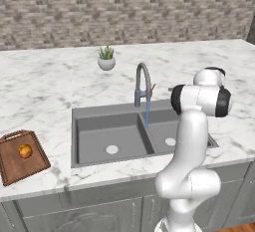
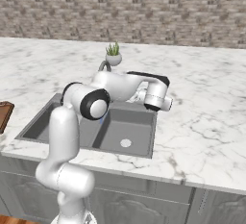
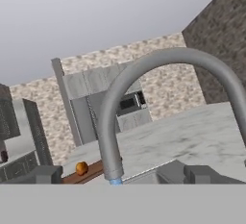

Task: Pick the peach from the sink and place it on the cutting board to airdry. Then turn off the sink faucet.

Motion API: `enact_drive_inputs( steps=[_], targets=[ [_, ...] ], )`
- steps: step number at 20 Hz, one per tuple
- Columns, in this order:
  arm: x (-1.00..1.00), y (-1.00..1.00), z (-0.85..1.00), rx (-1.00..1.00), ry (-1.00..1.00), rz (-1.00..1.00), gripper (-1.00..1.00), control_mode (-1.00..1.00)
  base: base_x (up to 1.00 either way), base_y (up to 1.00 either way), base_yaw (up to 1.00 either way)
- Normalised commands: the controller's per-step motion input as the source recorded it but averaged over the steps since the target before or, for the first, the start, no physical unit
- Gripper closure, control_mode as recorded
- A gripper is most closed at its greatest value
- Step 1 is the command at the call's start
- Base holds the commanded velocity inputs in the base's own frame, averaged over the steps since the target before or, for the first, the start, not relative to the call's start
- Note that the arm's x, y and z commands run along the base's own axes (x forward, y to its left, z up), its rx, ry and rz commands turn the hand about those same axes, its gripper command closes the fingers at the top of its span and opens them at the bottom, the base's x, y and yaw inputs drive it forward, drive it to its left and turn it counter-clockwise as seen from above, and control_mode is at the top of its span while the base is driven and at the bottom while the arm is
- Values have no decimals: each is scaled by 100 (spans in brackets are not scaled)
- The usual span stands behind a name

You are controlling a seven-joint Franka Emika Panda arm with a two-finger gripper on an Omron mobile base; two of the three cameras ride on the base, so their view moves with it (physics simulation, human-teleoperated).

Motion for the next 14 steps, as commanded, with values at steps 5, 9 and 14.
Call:
enact_drive_inputs(
  steps=[5,9,14],
  targets=[
    [24,0,-9,0,0,0,-100,-100,0,0,0],
    [18,1,-1,0,0,0,-100,-100,0,0,0],
    [23,3,-6,0,0,0,-100,-100,0,0,0]
  ],
)
